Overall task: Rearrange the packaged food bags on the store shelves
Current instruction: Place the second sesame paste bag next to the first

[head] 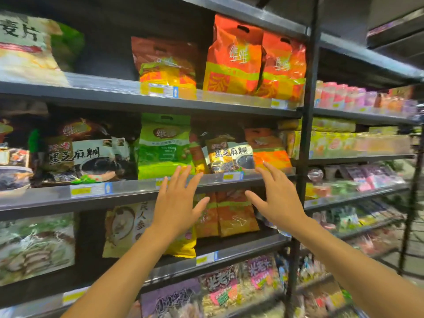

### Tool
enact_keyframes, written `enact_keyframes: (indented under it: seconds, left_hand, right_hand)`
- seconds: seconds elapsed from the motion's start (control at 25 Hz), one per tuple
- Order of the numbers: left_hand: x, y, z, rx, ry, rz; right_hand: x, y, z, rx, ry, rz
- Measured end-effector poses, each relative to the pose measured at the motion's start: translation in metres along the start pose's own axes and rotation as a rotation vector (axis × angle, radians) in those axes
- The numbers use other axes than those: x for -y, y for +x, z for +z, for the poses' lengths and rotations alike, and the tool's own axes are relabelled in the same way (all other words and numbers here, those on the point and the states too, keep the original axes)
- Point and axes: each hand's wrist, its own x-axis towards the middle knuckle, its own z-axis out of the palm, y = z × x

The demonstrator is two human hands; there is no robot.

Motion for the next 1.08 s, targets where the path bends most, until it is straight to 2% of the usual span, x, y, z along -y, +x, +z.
enact_keyframes:
  seconds: [0.24, 0.52, 0.84, 1.08]
  left_hand:
    - [-0.040, 0.050, 0.029, -0.032, -0.059, 0.014]
    - [-0.040, 0.118, 0.081, -0.049, -0.089, -0.076]
    - [-0.029, 0.187, 0.120, 0.091, -0.054, -0.186]
    - [-0.021, 0.213, 0.135, 0.269, -0.071, -0.385]
  right_hand:
    - [-0.064, 0.025, 0.015, -0.005, 0.036, 0.073]
    - [-0.103, 0.082, 0.067, 0.018, 0.083, 0.091]
    - [-0.124, 0.162, 0.126, 0.049, 0.141, 0.118]
    - [-0.135, 0.204, 0.157, 0.121, 0.313, 0.161]
